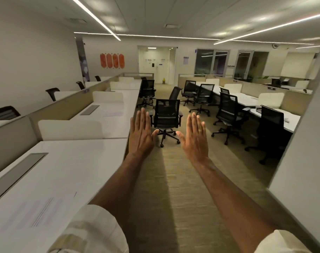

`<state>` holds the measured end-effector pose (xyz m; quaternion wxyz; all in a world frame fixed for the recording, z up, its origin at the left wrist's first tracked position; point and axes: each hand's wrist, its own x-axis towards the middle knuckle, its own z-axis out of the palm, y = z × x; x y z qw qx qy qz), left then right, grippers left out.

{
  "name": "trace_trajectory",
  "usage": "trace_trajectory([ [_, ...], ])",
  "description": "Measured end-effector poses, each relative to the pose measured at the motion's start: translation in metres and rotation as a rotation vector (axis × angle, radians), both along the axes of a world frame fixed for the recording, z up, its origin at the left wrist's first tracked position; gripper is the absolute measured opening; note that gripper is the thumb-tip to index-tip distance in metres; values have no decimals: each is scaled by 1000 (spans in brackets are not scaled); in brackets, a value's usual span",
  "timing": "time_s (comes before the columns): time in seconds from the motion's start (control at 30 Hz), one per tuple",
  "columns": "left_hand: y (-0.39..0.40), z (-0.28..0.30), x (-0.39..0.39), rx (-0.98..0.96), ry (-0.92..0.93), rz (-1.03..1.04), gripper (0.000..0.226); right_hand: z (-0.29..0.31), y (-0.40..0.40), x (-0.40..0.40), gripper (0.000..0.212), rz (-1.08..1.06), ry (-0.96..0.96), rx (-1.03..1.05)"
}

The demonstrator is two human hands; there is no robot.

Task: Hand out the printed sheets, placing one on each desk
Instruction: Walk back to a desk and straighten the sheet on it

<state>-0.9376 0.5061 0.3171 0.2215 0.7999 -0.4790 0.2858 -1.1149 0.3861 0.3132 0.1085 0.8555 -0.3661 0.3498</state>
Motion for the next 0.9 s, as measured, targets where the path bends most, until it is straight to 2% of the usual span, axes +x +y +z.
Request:
trace_trajectory([
  [0.2,-112,-2,65,15,-1,-39,73,-2,-110,69,81,-14,-15,10],
  [0.5,-304,-28,148,59,32,20,76,-37,-312,164,82,41,-3,12],
  [0.9,-525,-41,281,97,57,127,79,-38,-544,296,80,144,17,16],
])
